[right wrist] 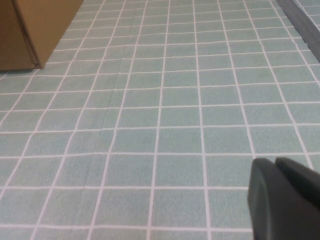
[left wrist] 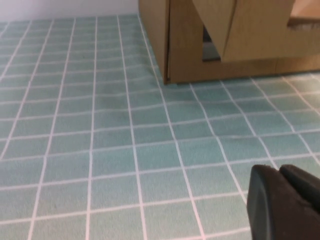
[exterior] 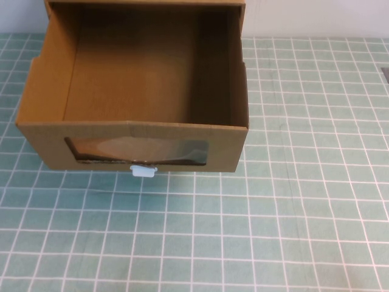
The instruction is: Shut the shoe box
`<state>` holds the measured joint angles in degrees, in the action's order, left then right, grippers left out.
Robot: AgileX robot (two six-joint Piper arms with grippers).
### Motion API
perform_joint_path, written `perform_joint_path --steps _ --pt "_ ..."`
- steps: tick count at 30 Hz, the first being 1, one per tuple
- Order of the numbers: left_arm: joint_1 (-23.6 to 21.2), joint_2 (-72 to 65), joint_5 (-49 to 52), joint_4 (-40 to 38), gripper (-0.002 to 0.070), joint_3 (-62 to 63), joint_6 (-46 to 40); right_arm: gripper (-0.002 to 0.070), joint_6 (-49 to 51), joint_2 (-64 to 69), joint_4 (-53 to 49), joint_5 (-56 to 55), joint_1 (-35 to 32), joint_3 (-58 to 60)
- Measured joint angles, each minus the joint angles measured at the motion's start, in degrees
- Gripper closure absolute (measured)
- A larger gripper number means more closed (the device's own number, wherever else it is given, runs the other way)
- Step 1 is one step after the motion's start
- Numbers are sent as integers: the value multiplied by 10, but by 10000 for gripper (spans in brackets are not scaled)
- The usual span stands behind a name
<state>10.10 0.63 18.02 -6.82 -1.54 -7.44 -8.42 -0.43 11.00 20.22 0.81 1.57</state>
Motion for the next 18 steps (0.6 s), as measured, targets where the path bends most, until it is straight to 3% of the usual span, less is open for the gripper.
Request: perform_joint_path --steps 18 --pt "0 0 12 0 680 0 4 690 0 0 1 -42 0 0"
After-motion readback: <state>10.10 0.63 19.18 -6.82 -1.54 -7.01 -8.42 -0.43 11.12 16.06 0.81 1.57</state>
